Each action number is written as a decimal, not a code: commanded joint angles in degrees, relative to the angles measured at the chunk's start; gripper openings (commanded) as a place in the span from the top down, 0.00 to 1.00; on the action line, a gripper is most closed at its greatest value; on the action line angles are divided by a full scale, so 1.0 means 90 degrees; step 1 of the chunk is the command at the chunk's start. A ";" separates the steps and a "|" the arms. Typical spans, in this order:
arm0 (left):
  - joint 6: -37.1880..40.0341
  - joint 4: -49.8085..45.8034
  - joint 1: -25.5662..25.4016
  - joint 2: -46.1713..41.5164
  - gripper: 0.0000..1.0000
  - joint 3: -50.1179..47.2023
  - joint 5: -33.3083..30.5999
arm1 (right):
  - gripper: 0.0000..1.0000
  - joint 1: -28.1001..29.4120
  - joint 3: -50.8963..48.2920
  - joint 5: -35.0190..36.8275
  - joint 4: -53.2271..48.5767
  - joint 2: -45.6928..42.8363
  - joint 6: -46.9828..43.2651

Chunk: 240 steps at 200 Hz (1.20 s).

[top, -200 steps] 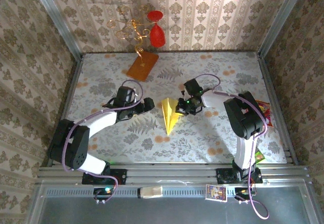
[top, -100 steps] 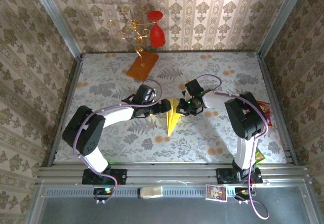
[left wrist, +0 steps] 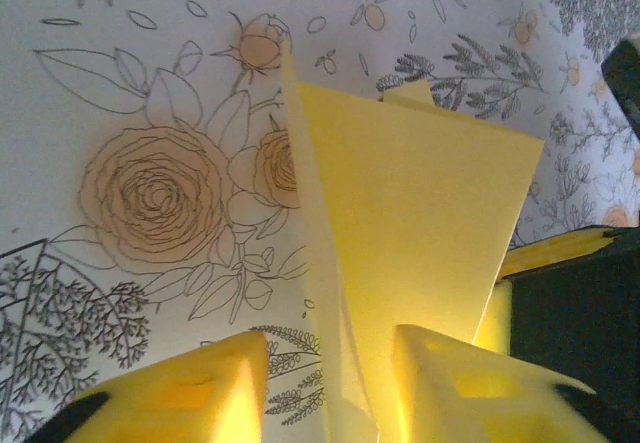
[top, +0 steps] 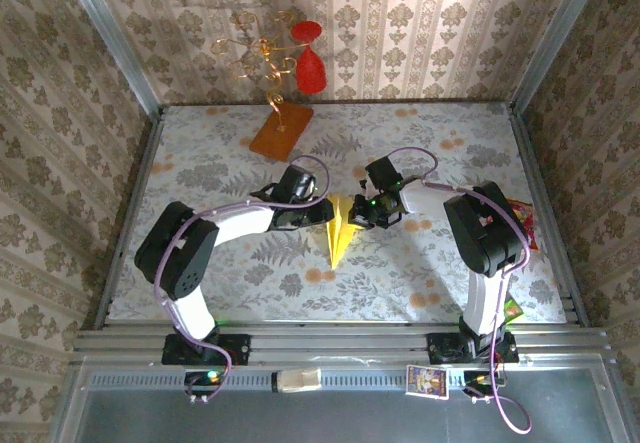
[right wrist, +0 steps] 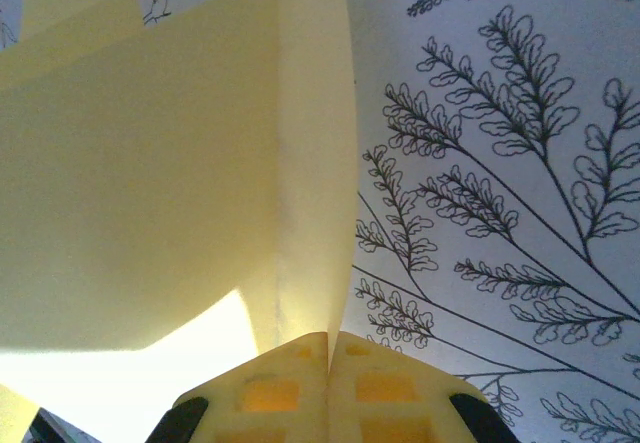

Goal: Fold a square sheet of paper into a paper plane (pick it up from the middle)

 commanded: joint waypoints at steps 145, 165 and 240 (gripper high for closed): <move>-0.0531 0.0760 0.0512 -0.0065 0.93 -0.0557 0.0312 | 1.00 -0.0293 -0.0138 0.0047 0.0222 -0.0477 0.0031; -0.0525 0.0725 0.0533 0.0008 0.93 -0.0531 0.0372 | 1.00 -0.0306 -0.0125 0.0009 0.0226 -0.0405 0.0015; -0.0229 0.0228 0.0664 0.0124 0.85 -0.0351 0.0473 | 0.99 -0.0367 -0.0155 -0.0173 0.0245 -0.0138 -0.0013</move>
